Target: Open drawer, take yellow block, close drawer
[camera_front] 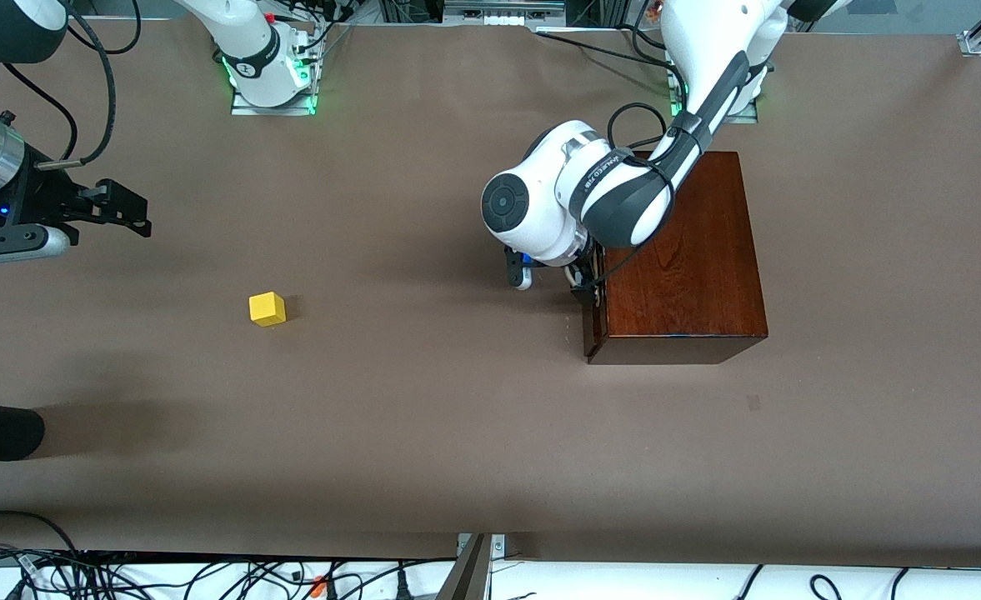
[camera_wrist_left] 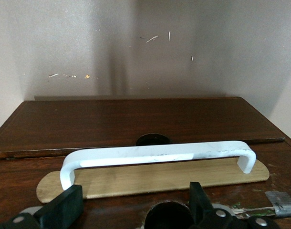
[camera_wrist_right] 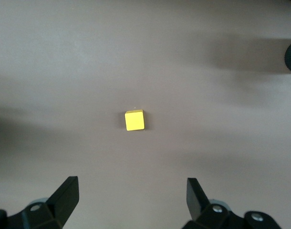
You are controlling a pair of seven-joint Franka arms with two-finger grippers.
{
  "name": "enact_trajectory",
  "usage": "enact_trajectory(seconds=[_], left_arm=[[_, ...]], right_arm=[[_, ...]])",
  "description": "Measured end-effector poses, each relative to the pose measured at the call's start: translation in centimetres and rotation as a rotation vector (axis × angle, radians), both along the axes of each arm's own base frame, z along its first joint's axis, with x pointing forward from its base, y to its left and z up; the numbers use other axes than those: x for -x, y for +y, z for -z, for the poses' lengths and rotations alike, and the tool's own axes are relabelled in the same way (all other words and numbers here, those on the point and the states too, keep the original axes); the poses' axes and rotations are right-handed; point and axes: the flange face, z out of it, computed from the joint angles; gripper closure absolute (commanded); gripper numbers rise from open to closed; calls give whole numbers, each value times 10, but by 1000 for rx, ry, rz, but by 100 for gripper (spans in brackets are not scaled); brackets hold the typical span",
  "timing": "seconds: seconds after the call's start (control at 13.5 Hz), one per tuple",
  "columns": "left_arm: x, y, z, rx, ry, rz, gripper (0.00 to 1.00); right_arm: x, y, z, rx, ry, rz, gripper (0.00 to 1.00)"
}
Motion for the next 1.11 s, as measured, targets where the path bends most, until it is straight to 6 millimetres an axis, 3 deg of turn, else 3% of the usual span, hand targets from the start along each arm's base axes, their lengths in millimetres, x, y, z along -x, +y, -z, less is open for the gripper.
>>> enact_trajectory(seconds=[0.22, 0.37, 0.59, 0.74, 1.11], left_arm=[[1, -3, -2, 3, -21, -25, 0], [0, -14, -22, 21, -95, -101, 0], [15, -44, -72, 69, -242, -278, 0], [24, -54, -110, 109, -330, -432, 0], [30, -31, -208, 204, -471, -692, 0]], right_arm=[[0, -4, 1, 1, 8, 6, 0], [0, -4, 1, 1, 8, 7, 0], [0, -4, 2, 1, 10, 7, 0], [0, -4, 2, 1, 11, 7, 0], [0, -4, 2, 1, 11, 7, 0]])
